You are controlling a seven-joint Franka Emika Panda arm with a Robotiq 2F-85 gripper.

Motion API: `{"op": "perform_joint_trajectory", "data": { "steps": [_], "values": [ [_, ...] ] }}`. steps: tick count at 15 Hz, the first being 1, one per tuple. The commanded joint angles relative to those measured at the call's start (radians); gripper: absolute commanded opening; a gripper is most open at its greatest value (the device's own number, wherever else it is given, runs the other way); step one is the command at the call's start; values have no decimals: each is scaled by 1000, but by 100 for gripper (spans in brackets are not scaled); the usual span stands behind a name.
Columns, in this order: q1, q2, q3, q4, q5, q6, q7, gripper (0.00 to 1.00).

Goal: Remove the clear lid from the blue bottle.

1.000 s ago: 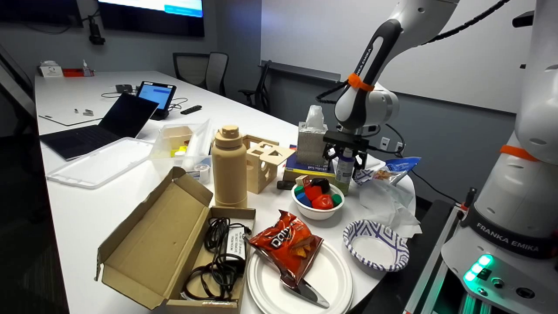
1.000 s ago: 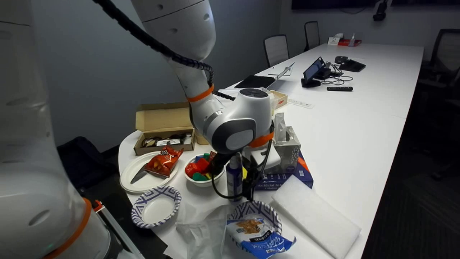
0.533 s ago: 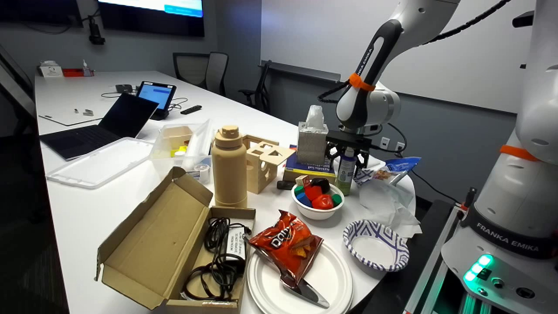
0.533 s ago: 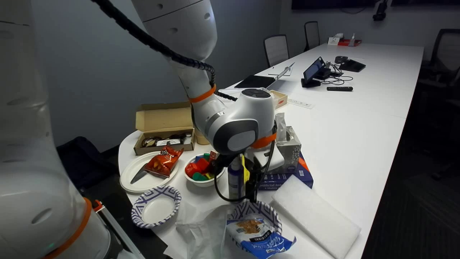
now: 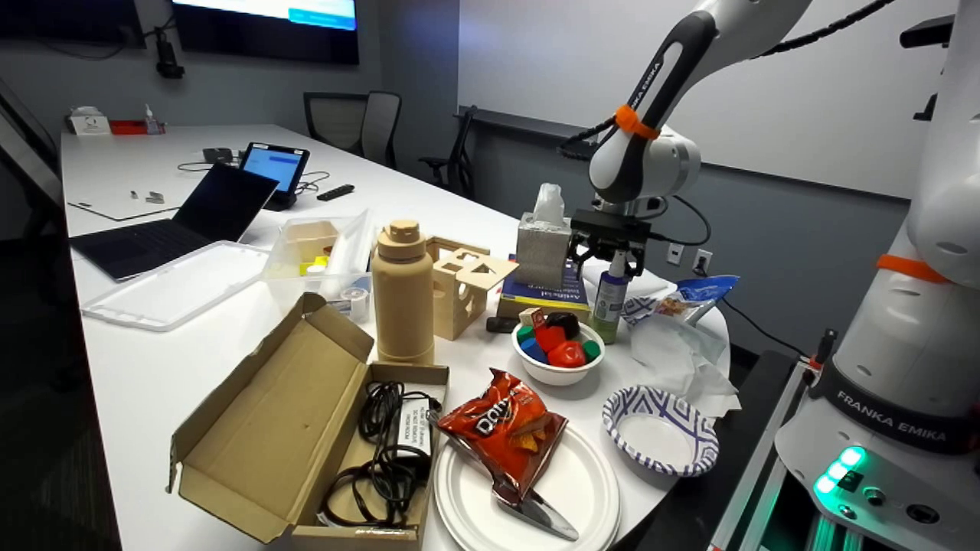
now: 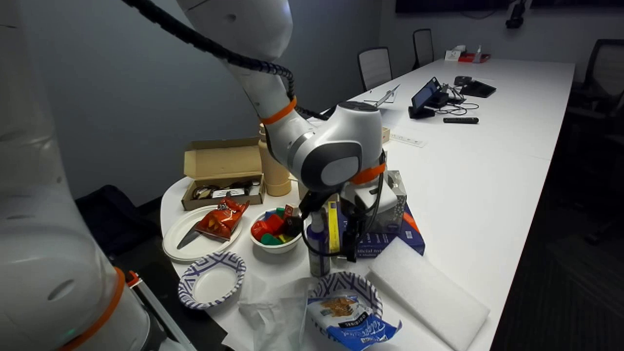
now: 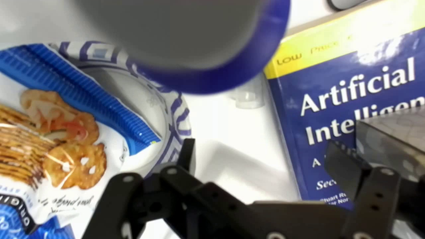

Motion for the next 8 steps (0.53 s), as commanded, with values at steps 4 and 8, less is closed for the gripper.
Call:
{"op": "perform_joint_trajectory", "data": {
  "steps": [4,8],
  "values": [
    [-24,-217,-15,101,-249,-346,123,100],
    [-59,-291,47,178,-261,-492,102,100]
  ]
}}
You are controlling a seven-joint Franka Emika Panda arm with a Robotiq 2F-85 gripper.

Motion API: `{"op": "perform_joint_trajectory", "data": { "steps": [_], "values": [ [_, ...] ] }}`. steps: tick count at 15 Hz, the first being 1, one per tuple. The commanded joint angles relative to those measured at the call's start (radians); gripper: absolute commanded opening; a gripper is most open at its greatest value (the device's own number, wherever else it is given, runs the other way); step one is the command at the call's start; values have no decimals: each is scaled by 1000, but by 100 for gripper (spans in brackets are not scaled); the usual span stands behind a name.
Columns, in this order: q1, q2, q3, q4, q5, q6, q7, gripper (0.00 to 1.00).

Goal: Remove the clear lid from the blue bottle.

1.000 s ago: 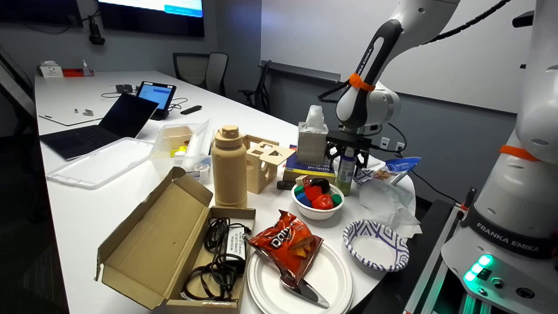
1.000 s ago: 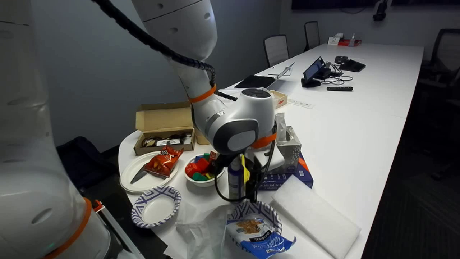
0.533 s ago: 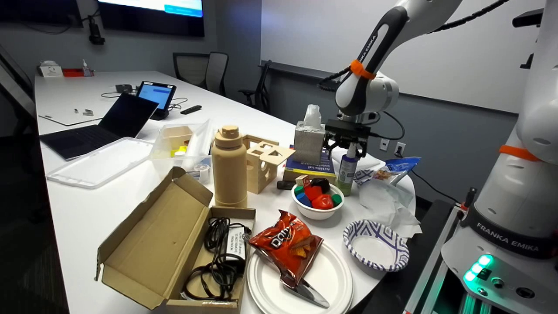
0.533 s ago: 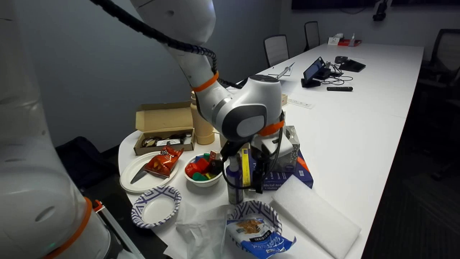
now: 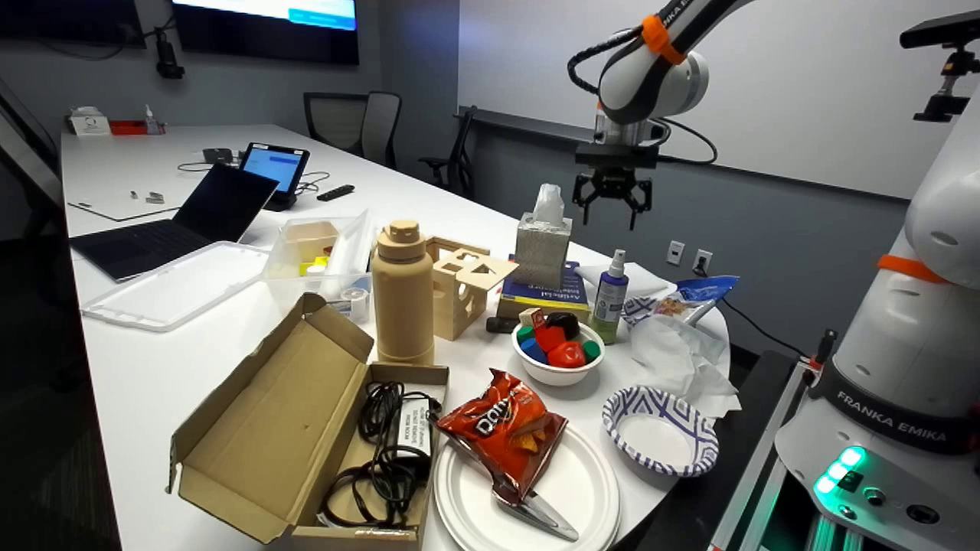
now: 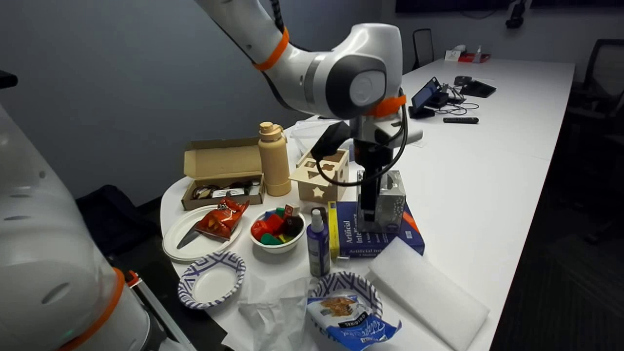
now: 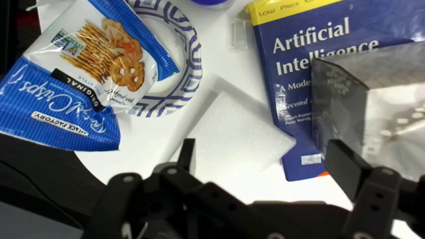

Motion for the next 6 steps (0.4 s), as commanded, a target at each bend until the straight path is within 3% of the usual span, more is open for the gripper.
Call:
{"op": "perform_joint_trajectory", "data": {
  "steps": [1,6],
  "values": [
    [-39,-72,61,56,-27,-119,7,100],
    [-61,-83,105,95,-21,-169,-1,100]
  ]
}}
